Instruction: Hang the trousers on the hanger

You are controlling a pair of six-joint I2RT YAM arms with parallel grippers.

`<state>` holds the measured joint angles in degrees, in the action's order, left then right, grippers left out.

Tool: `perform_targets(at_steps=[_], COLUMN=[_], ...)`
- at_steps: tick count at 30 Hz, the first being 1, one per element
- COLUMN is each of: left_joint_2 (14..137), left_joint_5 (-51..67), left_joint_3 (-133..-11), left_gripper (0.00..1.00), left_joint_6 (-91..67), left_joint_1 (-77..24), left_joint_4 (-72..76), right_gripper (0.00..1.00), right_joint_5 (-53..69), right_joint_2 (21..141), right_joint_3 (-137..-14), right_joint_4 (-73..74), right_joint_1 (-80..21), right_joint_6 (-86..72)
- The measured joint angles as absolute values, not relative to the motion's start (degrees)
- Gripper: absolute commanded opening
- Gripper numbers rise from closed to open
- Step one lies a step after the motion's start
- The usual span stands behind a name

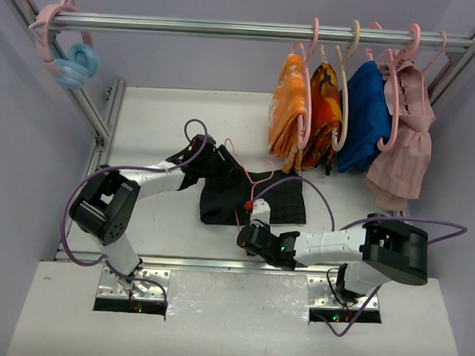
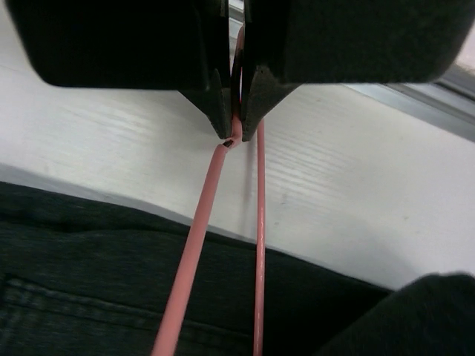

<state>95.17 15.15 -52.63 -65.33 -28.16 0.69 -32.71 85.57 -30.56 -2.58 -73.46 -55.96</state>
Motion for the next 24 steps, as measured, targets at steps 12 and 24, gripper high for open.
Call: perform_targets(at_steps=[12,24], left_joint_2=[90.87,74.68], left_joint_5=[15.34,12.91], left_joint_3=[-48.59,-46.00], left_gripper=[0.47,0.00], left_joint_6=[-64.24,-54.24], left_joint_1=[-27.08,-20.86], left_joint_4=[2.59,-3.65], right_gripper=[0.00,0.00], right_joint_5=[-29.18,-28.70], right_joint_2=[82.43,84.55], right_joint_3=[-26.79,-33.08], right_joint_4=[-4.49,5.20], right_joint_1=[-72.14,-72.68], right_joint_6=[-56.73,-62.56])
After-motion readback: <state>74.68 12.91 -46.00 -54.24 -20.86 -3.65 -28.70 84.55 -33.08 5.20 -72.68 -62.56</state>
